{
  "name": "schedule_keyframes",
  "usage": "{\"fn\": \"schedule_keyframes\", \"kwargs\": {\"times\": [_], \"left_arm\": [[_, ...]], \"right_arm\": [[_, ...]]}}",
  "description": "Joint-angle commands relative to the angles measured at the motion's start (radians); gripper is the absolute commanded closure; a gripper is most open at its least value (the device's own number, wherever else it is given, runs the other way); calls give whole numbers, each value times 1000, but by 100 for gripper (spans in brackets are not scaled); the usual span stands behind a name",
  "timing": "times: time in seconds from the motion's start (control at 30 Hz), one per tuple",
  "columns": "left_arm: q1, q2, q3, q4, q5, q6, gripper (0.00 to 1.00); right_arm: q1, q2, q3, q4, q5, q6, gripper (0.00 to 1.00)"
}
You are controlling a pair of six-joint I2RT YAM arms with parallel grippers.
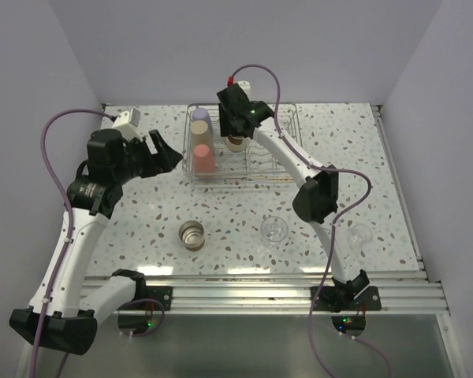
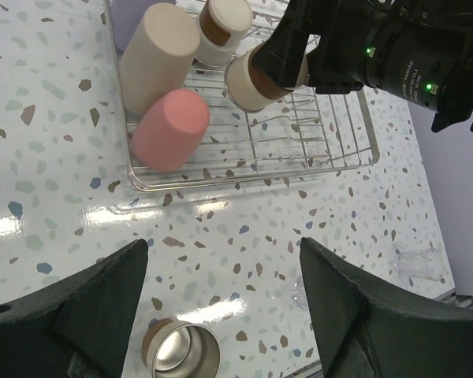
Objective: Load the cups into the dish rack
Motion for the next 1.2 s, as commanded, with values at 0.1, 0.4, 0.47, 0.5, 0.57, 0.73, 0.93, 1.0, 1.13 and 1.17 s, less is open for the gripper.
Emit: {"fn": "schedule_keyframes", "kwargs": {"times": [0.1, 0.4, 0.47, 0.5, 0.57, 0.73, 0.93, 1.0, 1.13, 1.17], "left_arm": [[5, 0, -32, 19, -17, 47, 20], [5, 6, -78, 46, -5, 41, 20], [5, 12, -75, 48, -10, 46, 20], [5, 17, -70, 48, -11, 49, 20], [5, 22, -67, 48, -16, 53, 20], [5, 32, -63, 48, -22, 61, 20], [5, 45, -60, 43, -36, 72, 20], [5, 51, -56, 45, -37, 70, 20], [5, 63, -46, 42, -37, 69, 20], [5, 65, -40, 42, -37, 69, 20]], "right_arm": [[-5, 35, 11, 73, -34, -3, 100], [-7, 111, 50, 102, -28, 2, 100], [-5, 122, 49, 102, -16, 0, 100], [-7, 125, 47, 105, -13, -1, 100], [-7, 136, 47, 108, -1, 0, 100], [-5, 153, 52, 131, 6, -3, 97], [-5, 160, 60, 157, 21, -23, 52], [-7, 157, 55, 164, 15, -35, 41], [-7, 147, 53, 164, -2, -41, 18], [-5, 144, 53, 162, -5, -38, 12]]}}
